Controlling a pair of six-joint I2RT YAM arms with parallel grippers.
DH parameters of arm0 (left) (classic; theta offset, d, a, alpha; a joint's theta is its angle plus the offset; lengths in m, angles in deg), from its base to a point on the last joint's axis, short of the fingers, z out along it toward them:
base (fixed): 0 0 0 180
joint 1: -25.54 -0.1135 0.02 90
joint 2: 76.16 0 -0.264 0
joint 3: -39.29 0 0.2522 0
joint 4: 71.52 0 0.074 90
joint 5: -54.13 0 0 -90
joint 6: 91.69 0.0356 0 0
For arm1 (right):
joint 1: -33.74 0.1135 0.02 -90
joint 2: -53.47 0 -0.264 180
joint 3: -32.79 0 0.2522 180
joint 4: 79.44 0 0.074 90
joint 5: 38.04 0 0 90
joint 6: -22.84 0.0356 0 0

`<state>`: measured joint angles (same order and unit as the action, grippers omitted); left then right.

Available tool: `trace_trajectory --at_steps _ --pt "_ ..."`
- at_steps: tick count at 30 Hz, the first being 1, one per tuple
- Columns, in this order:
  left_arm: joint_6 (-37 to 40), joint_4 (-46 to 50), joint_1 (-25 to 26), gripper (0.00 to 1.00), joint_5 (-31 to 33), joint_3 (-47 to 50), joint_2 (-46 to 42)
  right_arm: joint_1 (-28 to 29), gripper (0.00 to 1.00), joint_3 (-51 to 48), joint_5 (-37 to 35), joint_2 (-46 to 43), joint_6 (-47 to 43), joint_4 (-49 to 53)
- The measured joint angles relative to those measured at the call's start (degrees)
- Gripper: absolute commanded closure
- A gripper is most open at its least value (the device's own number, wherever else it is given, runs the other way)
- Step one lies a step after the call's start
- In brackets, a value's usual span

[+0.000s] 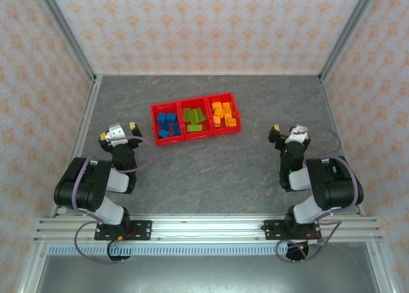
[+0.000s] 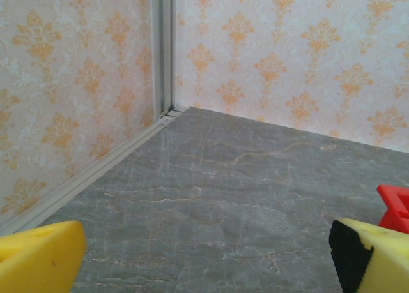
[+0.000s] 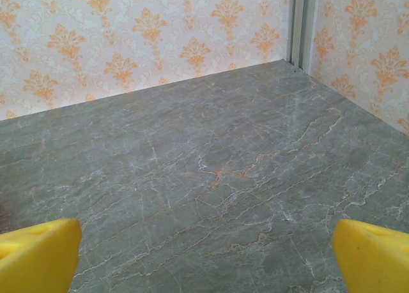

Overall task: Sort the legos into containers by color
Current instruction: Reset both arms

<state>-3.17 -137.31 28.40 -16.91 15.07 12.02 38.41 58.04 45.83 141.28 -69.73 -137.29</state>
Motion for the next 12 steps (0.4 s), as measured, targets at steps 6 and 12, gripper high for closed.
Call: trace_trajectory --at_steps 6,12 --pt "0.11 -0.46 0.70 0.01 -0.72 0.15 0.13 0.00 0.00 0.00 0.00 0.00 0.00 0.00" --pt "0.50 -0.85 1.29 0.01 -0.72 0.17 0.15 -0.74 0.00 0.61 1.25 0.00 0.09 0.52"
